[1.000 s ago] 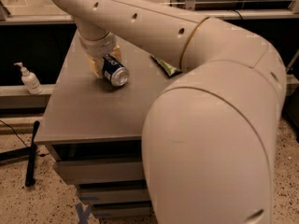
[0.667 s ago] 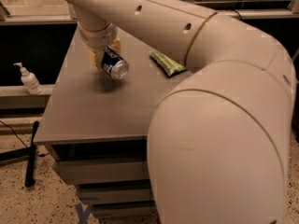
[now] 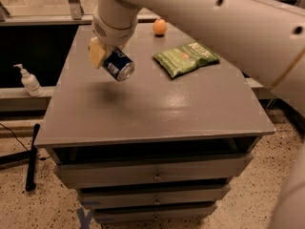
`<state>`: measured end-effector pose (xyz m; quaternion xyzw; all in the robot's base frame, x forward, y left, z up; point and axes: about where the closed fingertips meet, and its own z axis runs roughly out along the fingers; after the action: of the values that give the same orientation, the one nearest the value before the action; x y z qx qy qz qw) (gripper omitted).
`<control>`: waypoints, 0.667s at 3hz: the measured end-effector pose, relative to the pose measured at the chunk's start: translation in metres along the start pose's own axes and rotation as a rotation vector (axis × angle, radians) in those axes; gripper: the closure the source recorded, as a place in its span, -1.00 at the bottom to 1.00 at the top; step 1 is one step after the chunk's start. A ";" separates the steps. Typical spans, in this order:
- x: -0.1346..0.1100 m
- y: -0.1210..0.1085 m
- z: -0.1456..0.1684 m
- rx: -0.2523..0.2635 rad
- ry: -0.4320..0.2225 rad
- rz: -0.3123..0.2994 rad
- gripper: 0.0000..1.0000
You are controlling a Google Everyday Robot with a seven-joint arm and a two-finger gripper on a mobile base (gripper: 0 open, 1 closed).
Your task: Place pepsi can upright
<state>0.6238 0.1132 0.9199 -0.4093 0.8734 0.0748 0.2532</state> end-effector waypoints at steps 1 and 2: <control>0.022 0.026 0.002 -0.135 -0.122 -0.044 1.00; 0.024 0.009 -0.018 -0.137 -0.227 -0.028 1.00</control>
Offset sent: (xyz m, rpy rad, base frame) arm -0.0289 0.0031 -0.0137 0.1257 0.0008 0.1044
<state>0.5975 0.0965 0.9223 -0.4266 0.8261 0.1765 0.3231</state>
